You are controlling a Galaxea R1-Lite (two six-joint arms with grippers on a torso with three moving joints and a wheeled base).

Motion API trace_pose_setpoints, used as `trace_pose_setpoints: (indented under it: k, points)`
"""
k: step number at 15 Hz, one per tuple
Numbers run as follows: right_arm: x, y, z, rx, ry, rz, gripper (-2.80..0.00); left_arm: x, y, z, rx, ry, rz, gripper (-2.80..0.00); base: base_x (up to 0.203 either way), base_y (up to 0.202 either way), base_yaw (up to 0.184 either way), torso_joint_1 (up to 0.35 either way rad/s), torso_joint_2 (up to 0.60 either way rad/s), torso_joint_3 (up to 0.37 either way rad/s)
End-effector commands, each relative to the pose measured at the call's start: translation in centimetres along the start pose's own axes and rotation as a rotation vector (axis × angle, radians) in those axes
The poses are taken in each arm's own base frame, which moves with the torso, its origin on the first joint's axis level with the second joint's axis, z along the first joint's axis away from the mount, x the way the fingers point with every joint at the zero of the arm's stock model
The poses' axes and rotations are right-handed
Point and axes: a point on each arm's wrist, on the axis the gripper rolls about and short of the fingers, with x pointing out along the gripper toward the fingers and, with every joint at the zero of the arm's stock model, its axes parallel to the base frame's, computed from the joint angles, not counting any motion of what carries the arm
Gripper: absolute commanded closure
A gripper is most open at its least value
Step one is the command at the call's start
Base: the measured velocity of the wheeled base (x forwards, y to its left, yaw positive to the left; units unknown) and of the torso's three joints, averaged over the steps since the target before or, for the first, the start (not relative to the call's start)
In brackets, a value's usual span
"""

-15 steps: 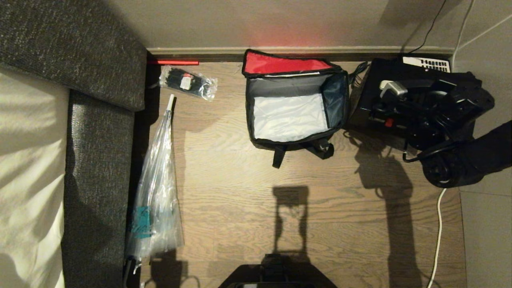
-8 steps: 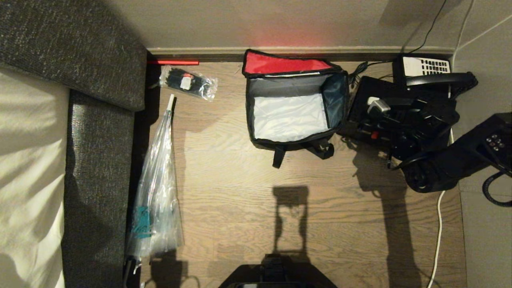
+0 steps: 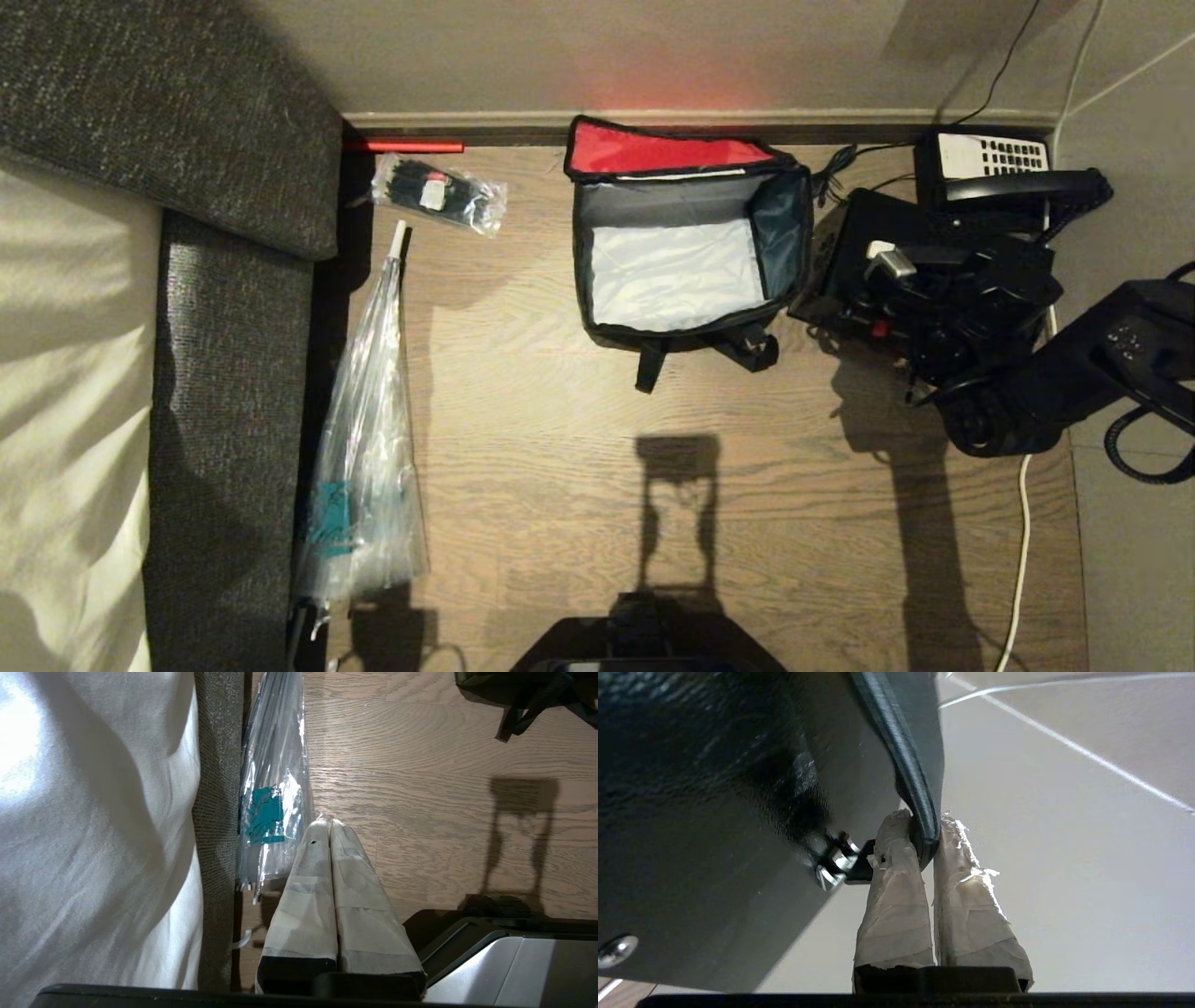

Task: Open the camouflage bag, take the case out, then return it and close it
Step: Release the handle

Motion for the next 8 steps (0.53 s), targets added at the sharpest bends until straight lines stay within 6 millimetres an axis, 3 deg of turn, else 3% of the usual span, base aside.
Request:
trace_pose_setpoints:
  k: [1,4,5,8]
  points:
    - [-0.1,1.22,0.0,-0.027,0.001,0.018,0.0,0.0,0.0,0.0,0.0,0.0,0.0,0.0,0.0,0.0,0.0,0.0,0.0,0.0]
    - [-0.22,1.51,-0.1,-0.042,-0.002,0.026,0.0,0.0,0.0,0.0,0.0,0.0,0.0,0.0,0.0,0.0,0.0,0.0,0.0,0.0]
    - [-0.24,1.49,-0.05,-0.036,-0.004,0.026,-2.8,0.0,0.0,-0.02,0.0,0.0,0.0,0.0,0.0,0.0,0.0,0.0,0.0,0.0]
    - [-0.68,2.2,-0.54,-0.059,-0.028,0.053,-2.8,0.0,0.0,-0.05,0.0,0.0,0.0,0.0,0.0,0.0,0.0,0.0,0.0,0.0]
